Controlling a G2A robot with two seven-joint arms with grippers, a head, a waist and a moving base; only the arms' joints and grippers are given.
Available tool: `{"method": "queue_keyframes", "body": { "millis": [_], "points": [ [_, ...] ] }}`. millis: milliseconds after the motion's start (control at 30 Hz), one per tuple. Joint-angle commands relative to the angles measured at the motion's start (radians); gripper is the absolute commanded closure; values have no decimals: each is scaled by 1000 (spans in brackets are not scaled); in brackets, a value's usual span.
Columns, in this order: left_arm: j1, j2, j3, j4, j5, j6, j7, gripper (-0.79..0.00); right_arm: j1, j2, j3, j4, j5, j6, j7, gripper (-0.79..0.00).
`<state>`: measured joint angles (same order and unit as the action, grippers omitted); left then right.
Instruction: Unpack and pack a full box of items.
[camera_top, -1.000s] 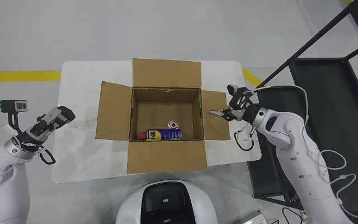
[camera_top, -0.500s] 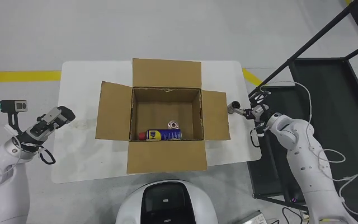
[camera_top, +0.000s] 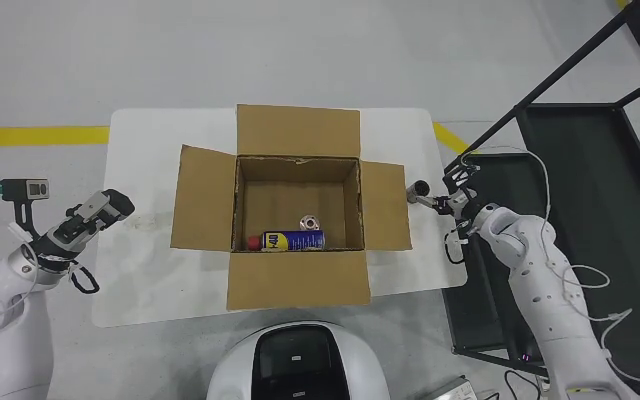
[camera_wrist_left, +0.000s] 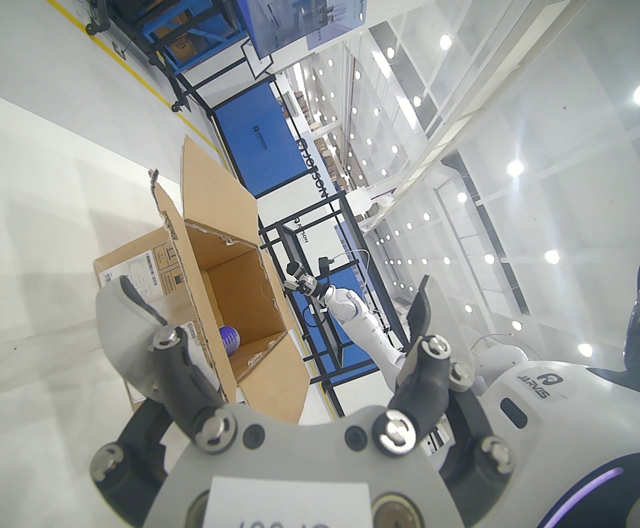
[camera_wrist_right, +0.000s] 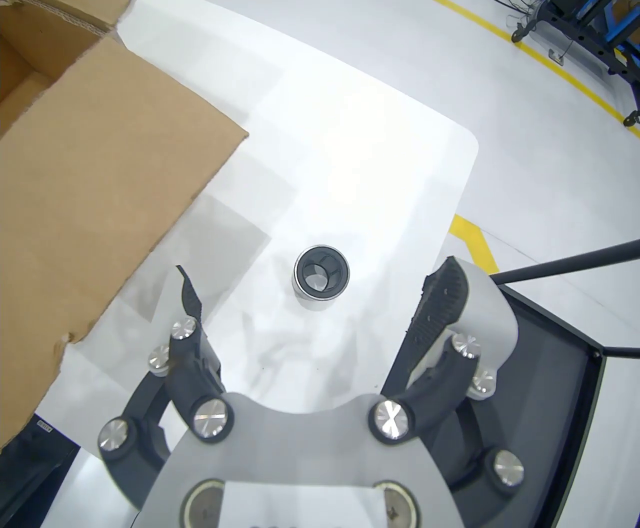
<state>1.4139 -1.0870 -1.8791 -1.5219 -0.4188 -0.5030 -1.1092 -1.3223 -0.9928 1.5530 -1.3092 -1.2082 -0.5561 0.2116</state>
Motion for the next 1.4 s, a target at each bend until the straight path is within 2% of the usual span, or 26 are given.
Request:
{"method": "queue_keyframes", "body": {
  "millis": [0,300,633,667,700,733,767,800,833,1133,1367],
  "points": [
    [0,0,0,0,0,0,0,-785,26,-5,-22,33,10,28,29,-785],
    [0,0,0,0,0,0,0,-785,188,-34,-150,237,47,10,69,-785],
    [0,0,0,0,0,0,0,-785,340,-67,-248,481,73,6,52,-785],
    [0,0,0,0,0,0,0,-785,351,-70,-254,499,75,2,48,-767],
    [0,0,0,0,0,0,0,-785,362,-73,-262,516,75,-4,44,-594],
    [0,0,0,0,0,0,0,-785,373,-76,-269,534,77,-11,43,-360],
    [0,0,0,0,0,0,0,-785,383,-79,-277,550,78,-14,40,-296],
    [0,0,0,0,0,0,0,-785,393,-82,-284,565,78,-13,37,-95],
    [0,0,0,0,0,0,0,-785,402,-85,-290,581,78,-12,34,0],
    [0,0,0,0,0,0,0,-785,457,-99,-325,672,70,-18,-3,0],
    [0,0,0,0,0,0,0,-785,444,-83,-306,646,35,-21,-62,0]
  ]
}}
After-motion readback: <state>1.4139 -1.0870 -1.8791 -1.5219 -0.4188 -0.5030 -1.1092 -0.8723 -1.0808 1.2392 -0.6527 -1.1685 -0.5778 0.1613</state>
